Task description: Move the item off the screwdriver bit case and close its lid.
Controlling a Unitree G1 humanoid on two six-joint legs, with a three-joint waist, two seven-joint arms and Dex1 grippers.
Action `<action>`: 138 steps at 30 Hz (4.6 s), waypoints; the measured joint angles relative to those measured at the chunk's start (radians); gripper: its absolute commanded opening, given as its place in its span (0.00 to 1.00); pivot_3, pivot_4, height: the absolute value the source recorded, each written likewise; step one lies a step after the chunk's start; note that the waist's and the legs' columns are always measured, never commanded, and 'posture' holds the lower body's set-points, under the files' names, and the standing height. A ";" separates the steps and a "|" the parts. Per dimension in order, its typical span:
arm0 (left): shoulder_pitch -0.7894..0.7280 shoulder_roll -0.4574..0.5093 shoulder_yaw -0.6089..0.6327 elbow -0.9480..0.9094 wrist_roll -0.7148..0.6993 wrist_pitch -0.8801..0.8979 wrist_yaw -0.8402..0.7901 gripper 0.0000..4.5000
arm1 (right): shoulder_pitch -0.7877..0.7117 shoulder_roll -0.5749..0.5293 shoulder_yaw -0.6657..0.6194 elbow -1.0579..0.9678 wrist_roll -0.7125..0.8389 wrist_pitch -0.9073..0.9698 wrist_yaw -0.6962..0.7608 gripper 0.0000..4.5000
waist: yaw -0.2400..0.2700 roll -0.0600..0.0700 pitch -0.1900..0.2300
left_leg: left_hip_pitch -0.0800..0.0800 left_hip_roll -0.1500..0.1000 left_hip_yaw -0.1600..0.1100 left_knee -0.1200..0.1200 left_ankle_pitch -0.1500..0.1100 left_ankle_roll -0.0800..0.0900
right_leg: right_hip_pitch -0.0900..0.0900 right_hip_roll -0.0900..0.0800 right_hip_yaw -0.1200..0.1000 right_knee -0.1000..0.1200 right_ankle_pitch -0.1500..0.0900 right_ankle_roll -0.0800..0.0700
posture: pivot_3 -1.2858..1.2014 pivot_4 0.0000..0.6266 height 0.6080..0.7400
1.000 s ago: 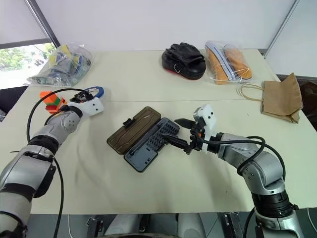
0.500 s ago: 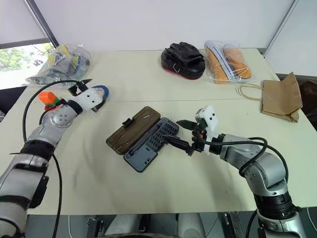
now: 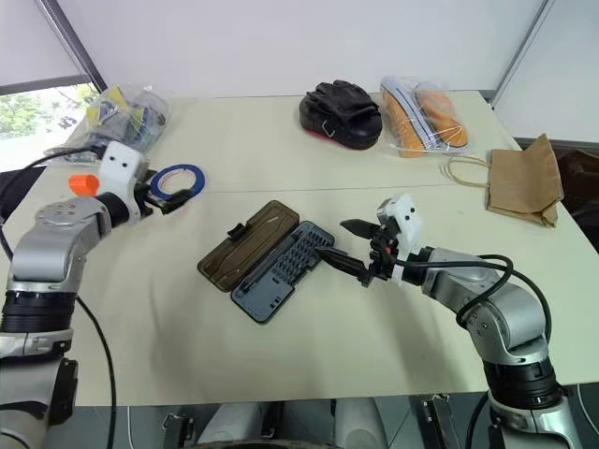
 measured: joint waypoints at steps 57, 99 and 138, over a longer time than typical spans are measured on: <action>-0.500 -0.150 -0.503 1.041 0.367 -1.421 -0.587 0.03 | 0.064 -0.063 -0.099 -0.087 0.084 0.061 -0.081 1.00 | 0.027 0.000 -0.001 | -0.010 -0.001 0.004 0.002 -0.001 0.002 | -0.007 -0.002 0.000 -0.005 0.000 0.000 | 0.52 0.24 1.00; -0.512 -0.190 -0.177 0.925 0.098 -0.897 -0.714 0.99 | 0.049 -0.043 -0.068 -0.061 0.070 0.036 -0.081 1.00 | 0.012 -0.001 -0.001 | -0.009 -0.001 0.003 0.004 -0.001 0.003 | -0.006 -0.001 0.000 -0.001 0.002 0.003 | 0.52 0.24 1.00; 0.579 0.058 -0.142 -0.297 -0.030 -0.471 -0.343 0.01 | -0.427 0.138 0.327 0.670 -0.507 -0.275 0.107 1.00 | 0.000 0.003 -0.002 | 0.006 0.002 0.006 -0.003 0.000 0.000 | 0.004 0.001 0.004 -0.003 0.004 -0.002 | 0.52 0.24 1.00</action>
